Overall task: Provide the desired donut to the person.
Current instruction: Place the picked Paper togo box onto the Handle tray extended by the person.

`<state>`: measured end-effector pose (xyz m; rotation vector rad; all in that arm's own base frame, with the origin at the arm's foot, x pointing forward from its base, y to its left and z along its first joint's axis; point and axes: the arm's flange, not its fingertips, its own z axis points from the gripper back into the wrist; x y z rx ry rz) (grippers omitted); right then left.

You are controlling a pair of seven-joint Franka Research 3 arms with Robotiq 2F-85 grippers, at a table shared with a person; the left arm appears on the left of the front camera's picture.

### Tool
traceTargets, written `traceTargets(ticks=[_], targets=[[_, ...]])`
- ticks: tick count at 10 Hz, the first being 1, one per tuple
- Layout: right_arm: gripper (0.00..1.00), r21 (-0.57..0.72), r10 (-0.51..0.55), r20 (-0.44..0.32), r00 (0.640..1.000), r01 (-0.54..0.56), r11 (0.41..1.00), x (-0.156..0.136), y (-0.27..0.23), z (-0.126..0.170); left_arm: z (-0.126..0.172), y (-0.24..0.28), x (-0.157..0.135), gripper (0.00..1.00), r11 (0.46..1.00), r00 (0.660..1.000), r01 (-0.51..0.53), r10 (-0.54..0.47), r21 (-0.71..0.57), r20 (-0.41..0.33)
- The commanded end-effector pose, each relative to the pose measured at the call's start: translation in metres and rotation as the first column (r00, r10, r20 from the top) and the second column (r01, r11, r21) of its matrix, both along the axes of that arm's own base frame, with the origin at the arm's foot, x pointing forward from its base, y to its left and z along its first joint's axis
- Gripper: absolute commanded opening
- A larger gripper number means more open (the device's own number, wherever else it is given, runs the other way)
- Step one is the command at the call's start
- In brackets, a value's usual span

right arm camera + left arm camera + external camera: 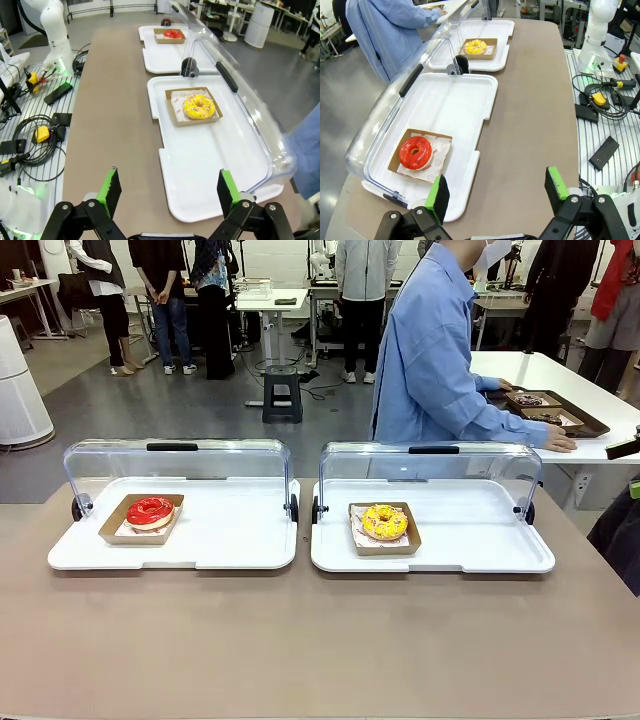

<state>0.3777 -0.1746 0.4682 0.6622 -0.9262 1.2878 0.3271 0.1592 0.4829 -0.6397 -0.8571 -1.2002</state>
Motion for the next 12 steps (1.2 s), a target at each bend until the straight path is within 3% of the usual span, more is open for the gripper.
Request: traceTargets(ticks=[1, 12], targets=[[1.0, -0.012, 0.005, -0.004, 1.0, -0.005, 1.0, -0.0013, -0.0017, -0.0003, 0.0013, -0.0001, -0.0002, 1.0, 1.0, 1.0, -0.015, 0.015, -0.007, -0.003], [1.0, -0.012, 0.005, -0.004, 1.0, -0.005, 1.0, -0.0013, -0.0017, -0.0003, 0.0013, -0.0001, -0.0002, 1.0, 1.0, 1.0, -0.015, 0.015, -0.007, -0.003]])
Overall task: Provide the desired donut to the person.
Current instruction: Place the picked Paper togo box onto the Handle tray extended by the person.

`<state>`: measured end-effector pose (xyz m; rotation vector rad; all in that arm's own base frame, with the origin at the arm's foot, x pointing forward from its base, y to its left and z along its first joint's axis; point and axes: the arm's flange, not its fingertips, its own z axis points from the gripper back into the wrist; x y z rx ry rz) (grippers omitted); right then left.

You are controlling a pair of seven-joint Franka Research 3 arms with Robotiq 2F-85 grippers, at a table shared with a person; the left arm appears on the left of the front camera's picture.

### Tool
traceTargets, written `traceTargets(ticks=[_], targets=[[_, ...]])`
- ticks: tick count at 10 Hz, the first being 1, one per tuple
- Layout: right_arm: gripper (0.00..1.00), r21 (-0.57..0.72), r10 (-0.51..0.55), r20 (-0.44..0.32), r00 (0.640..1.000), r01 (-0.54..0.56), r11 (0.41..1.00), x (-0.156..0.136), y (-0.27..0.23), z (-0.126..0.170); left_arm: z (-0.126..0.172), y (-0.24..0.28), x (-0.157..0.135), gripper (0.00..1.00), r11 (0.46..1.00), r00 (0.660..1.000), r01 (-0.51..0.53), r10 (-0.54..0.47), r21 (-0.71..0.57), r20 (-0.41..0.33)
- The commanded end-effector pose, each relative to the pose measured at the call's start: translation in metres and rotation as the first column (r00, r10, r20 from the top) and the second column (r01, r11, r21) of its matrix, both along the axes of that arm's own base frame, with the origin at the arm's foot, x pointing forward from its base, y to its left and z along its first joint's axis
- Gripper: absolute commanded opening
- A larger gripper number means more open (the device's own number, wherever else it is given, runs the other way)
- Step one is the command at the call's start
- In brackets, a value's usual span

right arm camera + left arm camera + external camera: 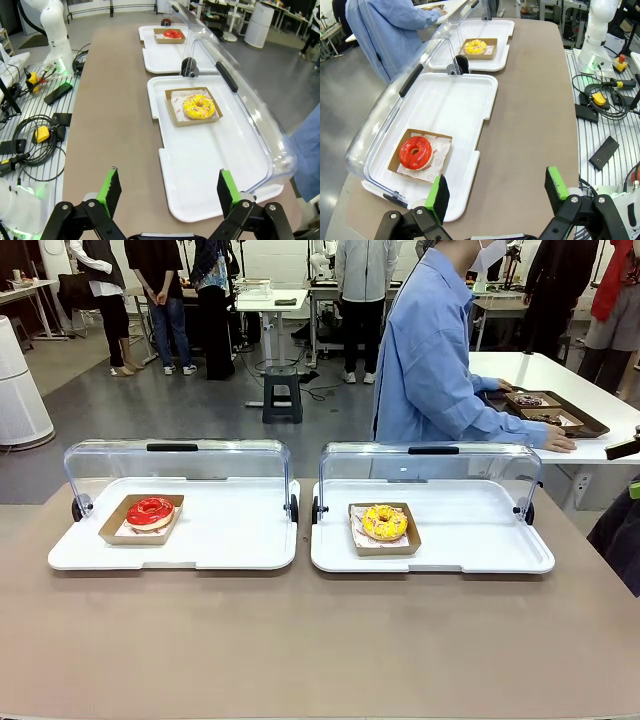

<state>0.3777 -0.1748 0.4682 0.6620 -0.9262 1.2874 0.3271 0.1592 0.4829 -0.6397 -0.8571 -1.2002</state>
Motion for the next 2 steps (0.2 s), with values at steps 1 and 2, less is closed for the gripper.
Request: traceTargets(ticks=[1, 2], targets=[[1.0, -0.012, 0.006, -0.004, 1.0, -0.006, 1.0, -0.0012, -0.0015, -0.0003, 0.0013, -0.0001, -0.0002, 1.0, 1.0, 1.0, -0.015, 0.015, -0.007, -0.003], [1.0, -0.012, 0.006, -0.004, 1.0, -0.006, 1.0, -0.0012, -0.0015, -0.0003, 0.0013, -0.0001, -0.0002, 1.0, 1.0, 1.0, -0.015, 0.015, -0.007, -0.003]])
